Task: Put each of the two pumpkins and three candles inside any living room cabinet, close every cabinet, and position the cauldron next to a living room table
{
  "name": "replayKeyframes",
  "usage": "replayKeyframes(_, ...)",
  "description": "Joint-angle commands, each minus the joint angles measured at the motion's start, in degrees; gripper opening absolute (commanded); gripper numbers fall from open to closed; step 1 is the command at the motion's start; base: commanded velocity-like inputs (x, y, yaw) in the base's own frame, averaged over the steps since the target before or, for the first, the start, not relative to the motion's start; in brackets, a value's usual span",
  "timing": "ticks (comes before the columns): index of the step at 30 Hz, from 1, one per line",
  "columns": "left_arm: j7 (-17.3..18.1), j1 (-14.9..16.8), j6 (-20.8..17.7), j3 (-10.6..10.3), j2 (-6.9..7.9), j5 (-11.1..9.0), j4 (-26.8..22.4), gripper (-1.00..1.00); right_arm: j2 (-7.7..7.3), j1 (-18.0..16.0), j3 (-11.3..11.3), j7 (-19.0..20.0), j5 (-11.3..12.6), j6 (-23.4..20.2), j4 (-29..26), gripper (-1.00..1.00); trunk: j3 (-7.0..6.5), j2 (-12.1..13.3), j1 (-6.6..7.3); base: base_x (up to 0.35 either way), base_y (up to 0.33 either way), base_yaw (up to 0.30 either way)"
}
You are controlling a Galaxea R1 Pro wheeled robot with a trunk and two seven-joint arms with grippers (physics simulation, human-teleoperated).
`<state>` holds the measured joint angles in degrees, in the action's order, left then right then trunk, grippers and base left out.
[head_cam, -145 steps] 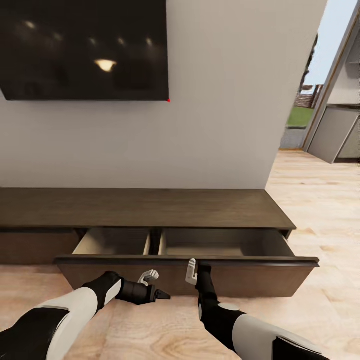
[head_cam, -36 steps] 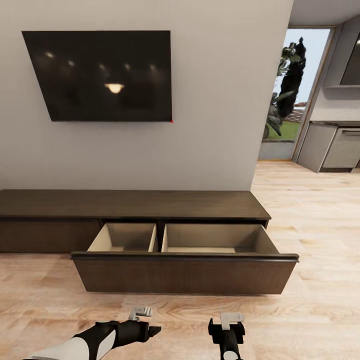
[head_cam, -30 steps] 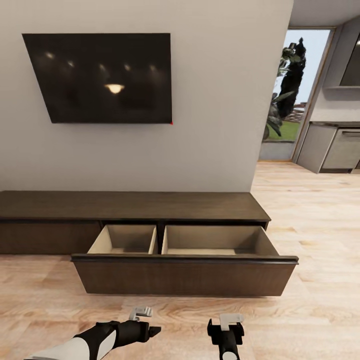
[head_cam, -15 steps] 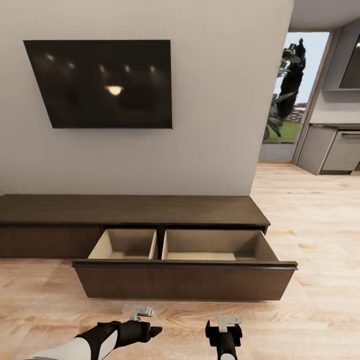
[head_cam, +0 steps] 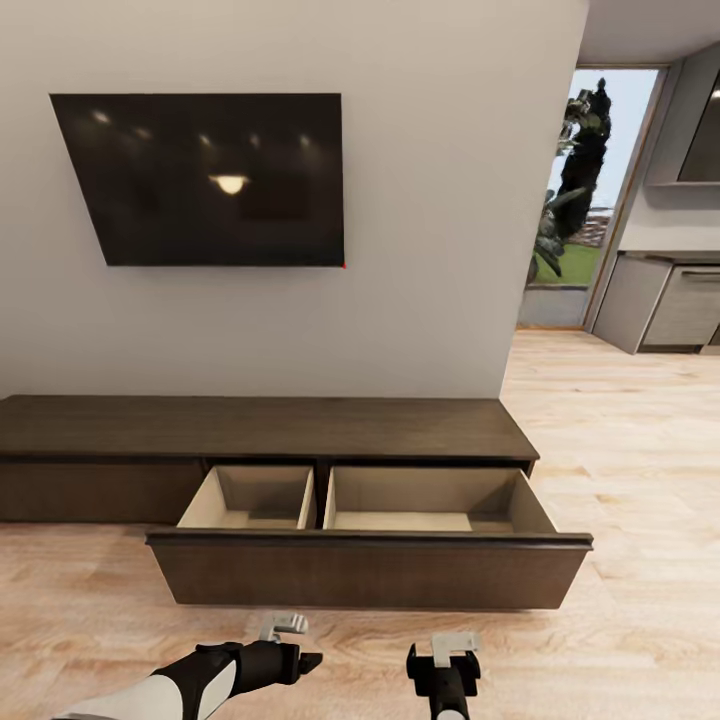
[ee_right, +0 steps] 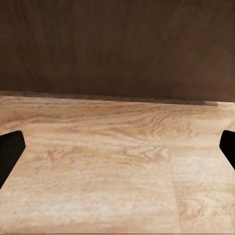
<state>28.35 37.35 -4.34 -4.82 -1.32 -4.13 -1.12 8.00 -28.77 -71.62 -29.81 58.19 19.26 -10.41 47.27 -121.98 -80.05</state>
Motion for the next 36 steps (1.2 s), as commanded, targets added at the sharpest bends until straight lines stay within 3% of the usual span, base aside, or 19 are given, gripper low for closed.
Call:
replayKeyframes(1,0.1,0.0,-0.4,-0.5,-0.03,-0.4,-0.1,1.0,0.03,0.0,-0.5,-0.2,0.6,0.3,0.0,1.0,-0.13,0.4,0.24,0.0,0.0,0.0)
replayKeyframes(10,-0.2,0.0,-0.4,-0.5,-0.27,-0.4,-0.1,1.0,0.45,0.6,-0.5,-0.2,0.6,0.2,0.0,1.0,-1.75,4.0,2.21,0.0,0.0,0.0)
replayKeyframes(11,-4.8,0.0,-0.4,-0.5,-0.67,-0.4,-0.1,1.0,0.44,0.6,-0.5,-0.2,0.6,0.2,0.0,1.0,-1.93,4.4,2.43,0.0,0.0,0.0)
replayKeyframes(21,-7.1,0.0,-0.3,-0.5,-1.39,-0.6,-0.1,1.0,0.75,0.9,-0.5,-0.2,0.6,0.2,0.0,1.0,-3.72,8.4,4.63,0.0,0.0,0.0)
replayKeyframes(29,-7.4,-0.1,-0.3,-0.4,-1.41,-2.5,-0.1,1.0,0.79,1.6,-0.5,1.4,0.6,0.2,0.0,1.0,-5.16,11.6,6.39,0.0,0.0,0.0)
replayKeyframes(32,-10.2,-0.1,-0.3,-0.4,-1.41,-3.2,-0.1,1.0,0.79,1.7,-0.4,2.3,0.6,0.2,0.0,1.0,-5.7,12.8,7.04,0.0,0.0,0.0)
replayKeyframes(36,-15.6,-0.1,-0.2,-0.5,-1.82,-6.0,-0.1,1.0,0.79,1.7,-0.4,2.8,0.6,0.2,0.0,1.0,-6.41,14.4,7.92,0.0,0.0,0.0)
